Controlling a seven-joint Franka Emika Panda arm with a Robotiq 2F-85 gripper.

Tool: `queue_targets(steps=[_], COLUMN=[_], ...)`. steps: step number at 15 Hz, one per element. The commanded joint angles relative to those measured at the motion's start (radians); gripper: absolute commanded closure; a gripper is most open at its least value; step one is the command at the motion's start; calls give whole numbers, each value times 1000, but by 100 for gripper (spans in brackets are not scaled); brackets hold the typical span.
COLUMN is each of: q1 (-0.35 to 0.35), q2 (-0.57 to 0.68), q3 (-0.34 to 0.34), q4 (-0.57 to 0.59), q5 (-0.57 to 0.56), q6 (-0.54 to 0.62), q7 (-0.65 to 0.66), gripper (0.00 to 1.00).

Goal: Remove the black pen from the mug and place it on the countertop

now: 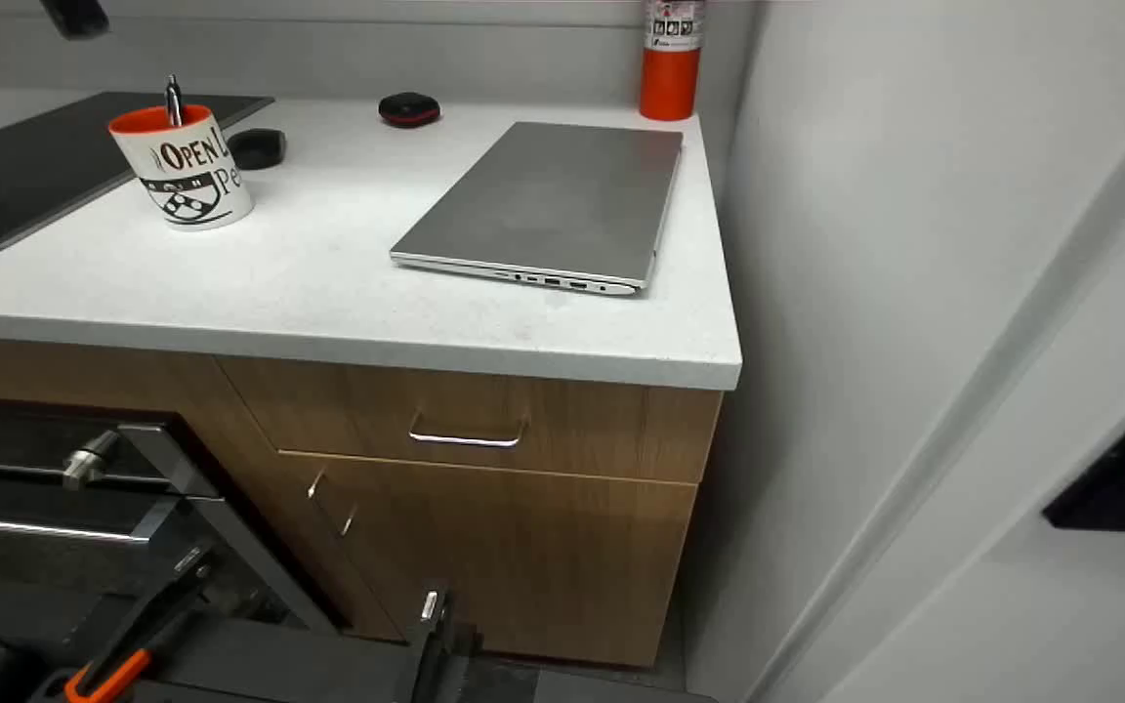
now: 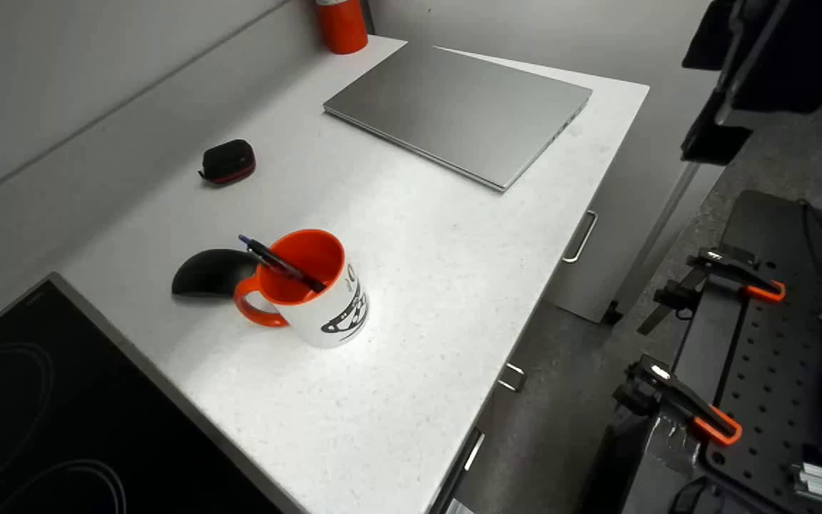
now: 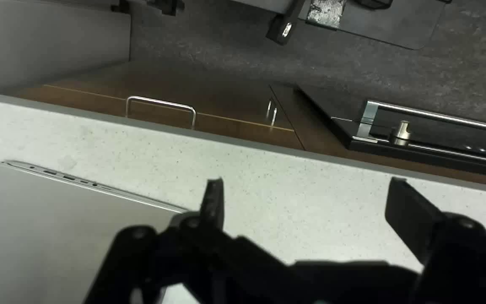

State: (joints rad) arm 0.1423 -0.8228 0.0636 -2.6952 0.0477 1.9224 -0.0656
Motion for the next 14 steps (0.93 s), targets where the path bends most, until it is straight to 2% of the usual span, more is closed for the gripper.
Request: queue_targets(steps=[1, 8, 11, 14], q1=[-2, -2, 30, 82], q2=[1, 0, 49, 165], q3=[2, 2, -4, -1], q4=[2, 2, 11, 44], q5=[1, 1, 79, 212], q6=[-2, -2, 117, 302], q7=[-1, -1, 6, 0], gripper=[0, 0, 0, 0])
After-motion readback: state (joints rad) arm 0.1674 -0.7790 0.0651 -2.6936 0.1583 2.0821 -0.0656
